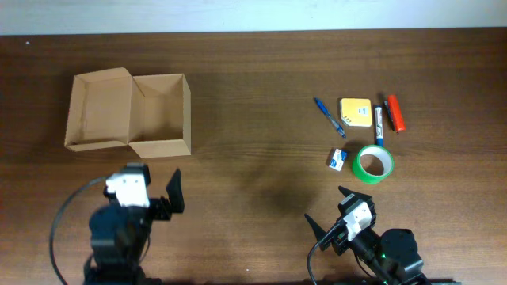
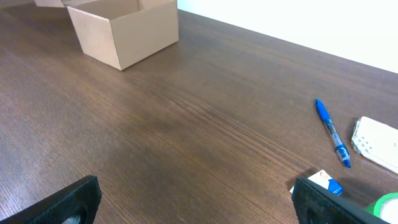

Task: Pack container
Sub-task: 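Move the left gripper forward onto the cardboard box's near wall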

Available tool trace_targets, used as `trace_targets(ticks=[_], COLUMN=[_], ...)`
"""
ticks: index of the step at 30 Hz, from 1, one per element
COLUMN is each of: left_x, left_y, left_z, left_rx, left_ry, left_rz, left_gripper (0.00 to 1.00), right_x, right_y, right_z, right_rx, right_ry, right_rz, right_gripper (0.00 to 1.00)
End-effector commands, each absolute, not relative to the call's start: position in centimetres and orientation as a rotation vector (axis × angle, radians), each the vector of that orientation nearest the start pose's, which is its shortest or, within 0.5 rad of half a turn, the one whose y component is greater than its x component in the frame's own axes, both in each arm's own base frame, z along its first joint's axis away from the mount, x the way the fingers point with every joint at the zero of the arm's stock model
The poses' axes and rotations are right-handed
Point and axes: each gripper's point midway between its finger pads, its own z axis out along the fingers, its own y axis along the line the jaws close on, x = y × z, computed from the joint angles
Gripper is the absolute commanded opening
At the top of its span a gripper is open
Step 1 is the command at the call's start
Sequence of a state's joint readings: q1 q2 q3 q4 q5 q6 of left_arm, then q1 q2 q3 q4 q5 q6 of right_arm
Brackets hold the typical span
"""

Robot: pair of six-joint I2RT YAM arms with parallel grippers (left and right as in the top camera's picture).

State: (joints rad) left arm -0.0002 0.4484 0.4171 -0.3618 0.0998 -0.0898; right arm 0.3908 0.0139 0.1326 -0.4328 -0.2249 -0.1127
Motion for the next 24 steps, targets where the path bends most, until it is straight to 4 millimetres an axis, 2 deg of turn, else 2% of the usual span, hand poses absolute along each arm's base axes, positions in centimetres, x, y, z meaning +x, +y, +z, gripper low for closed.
trace_targets(ticks=[1, 7, 14, 20, 24], left_x=[27.3, 31.8, 36.9, 40.8, 42.6], left_y=[-1.1, -1.0, -0.9, -2.7, -3.9], left_z=[20.1, 21.2, 21.4, 21.0, 19.6], left_rx=[-0.009, -0.021, -0.027, 0.124, 0.155], left_ry=[2.002, 2.103, 2.214, 2.252, 2.293], left_rz=[-0.101, -0.093, -0.088, -0.059, -0.031], left_gripper=[1.00, 1.00, 1.00, 1.00, 1.00], right_x=[19.2, 19.2, 19.2, 19.2, 19.2], right_y=[11.8, 11.8, 11.8, 11.8, 11.8], right_z=[13.0, 13.0, 13.0, 13.0, 13.0], right_rx=[-0.608, -0.608, -0.608, -0.608, -0.608], right_ry=[1.789, 1.789, 1.789, 1.789, 1.789], right_rz=[0.388, 0.388, 0.388, 0.388, 0.388], right_gripper=[0.99, 0.99, 0.99, 0.99, 0.99])
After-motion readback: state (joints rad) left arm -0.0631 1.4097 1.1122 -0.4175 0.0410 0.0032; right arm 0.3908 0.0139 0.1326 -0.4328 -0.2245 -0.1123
